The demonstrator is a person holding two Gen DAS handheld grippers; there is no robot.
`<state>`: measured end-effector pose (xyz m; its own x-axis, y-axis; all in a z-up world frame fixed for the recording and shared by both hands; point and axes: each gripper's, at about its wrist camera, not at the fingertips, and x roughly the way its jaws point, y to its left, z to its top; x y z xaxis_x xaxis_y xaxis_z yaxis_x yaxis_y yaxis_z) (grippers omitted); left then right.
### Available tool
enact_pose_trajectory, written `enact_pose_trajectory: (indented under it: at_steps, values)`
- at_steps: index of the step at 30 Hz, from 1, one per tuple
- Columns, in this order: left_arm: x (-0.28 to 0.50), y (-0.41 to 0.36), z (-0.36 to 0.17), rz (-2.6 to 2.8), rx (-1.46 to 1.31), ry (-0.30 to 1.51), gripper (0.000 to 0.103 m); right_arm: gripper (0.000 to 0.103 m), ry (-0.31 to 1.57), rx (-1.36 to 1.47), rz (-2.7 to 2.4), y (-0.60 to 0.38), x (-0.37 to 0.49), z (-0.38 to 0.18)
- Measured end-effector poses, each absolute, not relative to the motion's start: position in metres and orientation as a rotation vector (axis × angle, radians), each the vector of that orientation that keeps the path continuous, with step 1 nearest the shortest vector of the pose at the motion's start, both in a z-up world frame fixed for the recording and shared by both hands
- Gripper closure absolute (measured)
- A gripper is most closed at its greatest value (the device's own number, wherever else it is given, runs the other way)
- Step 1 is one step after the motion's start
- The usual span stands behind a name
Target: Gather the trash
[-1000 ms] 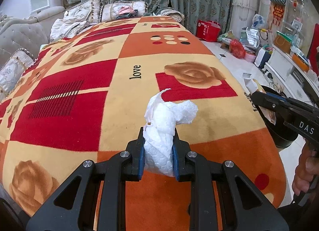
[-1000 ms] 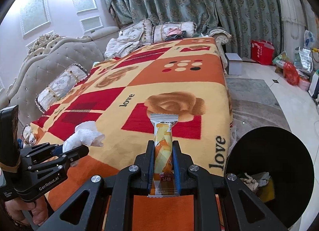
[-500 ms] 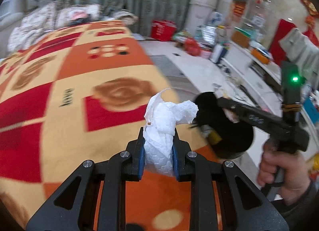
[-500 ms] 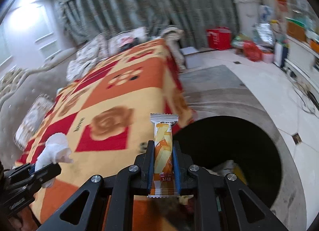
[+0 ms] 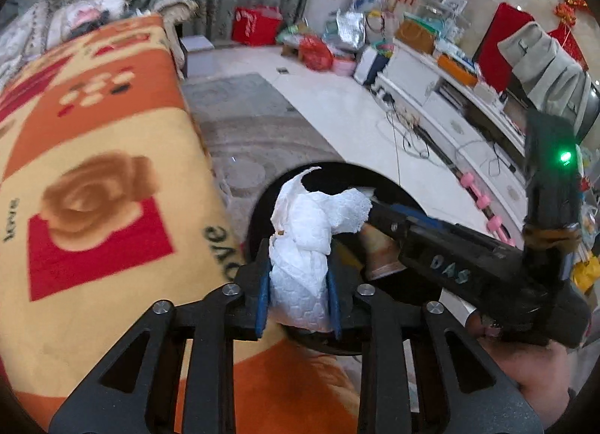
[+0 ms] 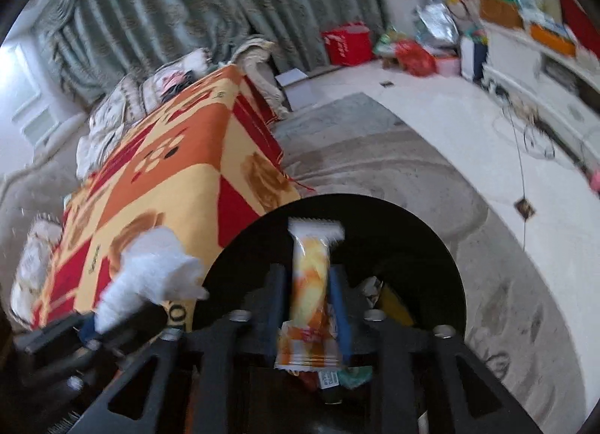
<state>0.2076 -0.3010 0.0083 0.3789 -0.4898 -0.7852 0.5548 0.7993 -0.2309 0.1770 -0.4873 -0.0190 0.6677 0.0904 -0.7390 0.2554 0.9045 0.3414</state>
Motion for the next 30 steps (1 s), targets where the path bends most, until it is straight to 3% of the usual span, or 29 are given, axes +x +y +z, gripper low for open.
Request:
enact_pose_trajectory:
  at_steps: [4, 11, 12, 13, 15, 18, 22, 30]
  values:
    - [0.208, -0.303, 0.000, -0.660, 0.084, 0.987, 0.054, 0.066, 0.820, 0.490, -0.132, -0.499, 0.172, -0.018]
    - [0.197, -0.269, 0.015, -0.612, 0.047, 0.925, 0.049, 0.066, 0.799, 0.483, -0.148, -0.496, 0.169, -0.011]
    - [0.193, -0.261, 0.019, -0.593, 0.048, 0.907, 0.042, 0.066, 0.791, 0.481, -0.148, -0.494, 0.169, -0.009]
    - [0.188, -0.253, 0.023, -0.570, 0.049, 0.891, 0.029, 0.066, 0.780, 0.479, -0.146, -0.491, 0.168, -0.006]
    - [0.176, -0.238, 0.032, -0.505, 0.092, 0.870, 0.018, 0.065, 0.771, 0.482, -0.136, -0.482, 0.162, -0.003]
    - [0.155, -0.220, 0.044, -0.432, 0.163, 0.828, 0.014, 0.062, 0.781, 0.499, -0.112, -0.468, 0.146, -0.002]
    - [0.122, -0.193, 0.060, -0.396, 0.234, 0.776, 0.014, 0.024, 0.840, 0.523, -0.104, -0.438, 0.113, -0.001]
    - [0.085, -0.139, 0.084, -0.345, 0.171, 0.758, 0.013, 0.021, 0.904, 0.375, -0.114, -0.381, 0.065, 0.033]
